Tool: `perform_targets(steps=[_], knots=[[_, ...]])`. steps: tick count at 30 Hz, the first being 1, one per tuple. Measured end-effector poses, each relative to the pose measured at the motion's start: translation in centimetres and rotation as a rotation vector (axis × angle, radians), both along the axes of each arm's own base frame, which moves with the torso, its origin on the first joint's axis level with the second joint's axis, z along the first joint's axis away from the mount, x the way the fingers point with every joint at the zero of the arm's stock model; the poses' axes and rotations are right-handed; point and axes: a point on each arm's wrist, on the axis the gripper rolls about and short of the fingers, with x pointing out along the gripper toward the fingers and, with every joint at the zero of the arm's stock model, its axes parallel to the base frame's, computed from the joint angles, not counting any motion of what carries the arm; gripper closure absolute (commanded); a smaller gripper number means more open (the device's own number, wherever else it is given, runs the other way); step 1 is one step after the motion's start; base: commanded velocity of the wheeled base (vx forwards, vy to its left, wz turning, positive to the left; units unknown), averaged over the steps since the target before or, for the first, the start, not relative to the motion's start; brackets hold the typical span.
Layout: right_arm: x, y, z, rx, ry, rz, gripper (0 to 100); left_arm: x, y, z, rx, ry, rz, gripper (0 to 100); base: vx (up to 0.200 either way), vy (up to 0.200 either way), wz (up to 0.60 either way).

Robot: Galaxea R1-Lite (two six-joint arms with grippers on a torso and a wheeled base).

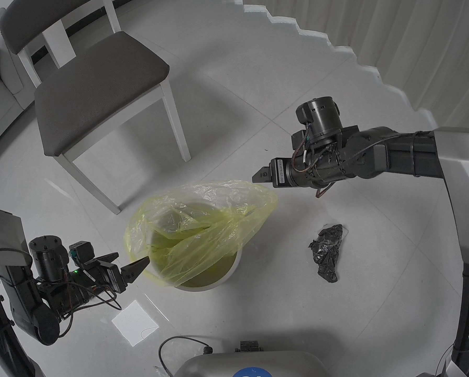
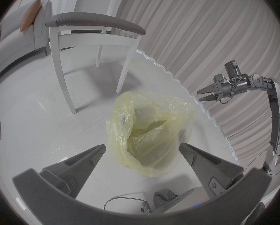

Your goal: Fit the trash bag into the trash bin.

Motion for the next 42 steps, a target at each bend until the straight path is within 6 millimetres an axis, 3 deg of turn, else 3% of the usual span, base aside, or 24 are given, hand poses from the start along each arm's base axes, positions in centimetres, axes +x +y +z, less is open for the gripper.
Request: perform_targets(steps=[6, 20, 42], knots=[[-0.1, 1.2, -0.1, 0.0, 0.022, -0.015, 0, 0.0, 0.0, 0.0, -0.001, 0.003, 0.003, 0, 0.0, 0.0, 0.0], [-0.7, 3.0, -2.3, -0.045, 0.099, 0.022, 0, 0.2, 0.3, -0.9, 0.005, 0.036, 0.016, 0, 0.0, 0.0, 0.0], [-0.7, 5.4, -7.0, -0.1, 0.18, 0.062, 0, -0.1, 0.4, -1.0, 0.006, 0.052, 0.017, 0, 0.0, 0.0, 0.0]])
